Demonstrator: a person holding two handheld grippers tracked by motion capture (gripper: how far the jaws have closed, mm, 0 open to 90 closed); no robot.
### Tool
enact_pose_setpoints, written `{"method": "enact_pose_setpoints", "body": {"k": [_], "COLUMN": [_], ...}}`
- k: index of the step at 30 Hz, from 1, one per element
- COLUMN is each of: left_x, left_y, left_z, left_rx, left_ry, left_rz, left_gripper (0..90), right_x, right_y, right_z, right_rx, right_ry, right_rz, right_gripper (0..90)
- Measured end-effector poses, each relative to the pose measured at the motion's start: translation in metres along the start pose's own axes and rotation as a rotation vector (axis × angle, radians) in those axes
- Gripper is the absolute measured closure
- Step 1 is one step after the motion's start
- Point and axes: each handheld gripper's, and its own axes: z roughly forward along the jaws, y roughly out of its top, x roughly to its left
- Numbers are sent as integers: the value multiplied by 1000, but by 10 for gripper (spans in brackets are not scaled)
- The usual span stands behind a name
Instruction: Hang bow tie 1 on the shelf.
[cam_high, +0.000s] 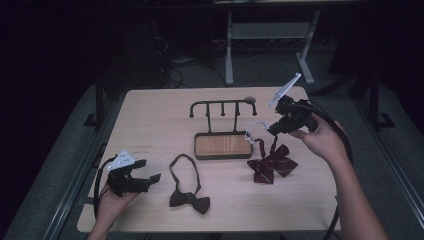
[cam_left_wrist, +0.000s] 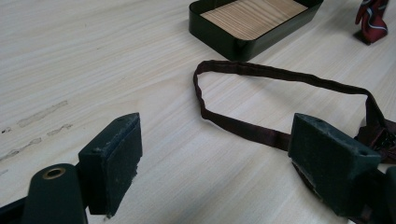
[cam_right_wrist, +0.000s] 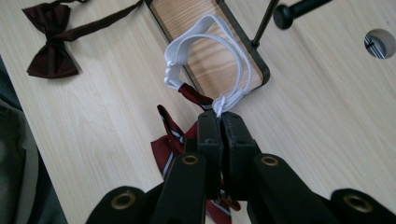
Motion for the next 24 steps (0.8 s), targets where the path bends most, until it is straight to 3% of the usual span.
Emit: {"method": "enact_pose_setpoints", "body": {"k": [14, 24], "left_x": [-1, -1], "left_y": [0, 0], "left_z": [0, 0], "left_rx": [-2, 2], "left_ry": [1, -2], "left_rz": [6, 16], "left_gripper": [178, 178], "right_x": [-10, -26], "right_y": [19, 30], "right_z": [-6, -4], "right_rx": [-14, -3], "right_ry": [-26, -31], "right_rz": [2, 45], "right_gripper": [868, 867]}}
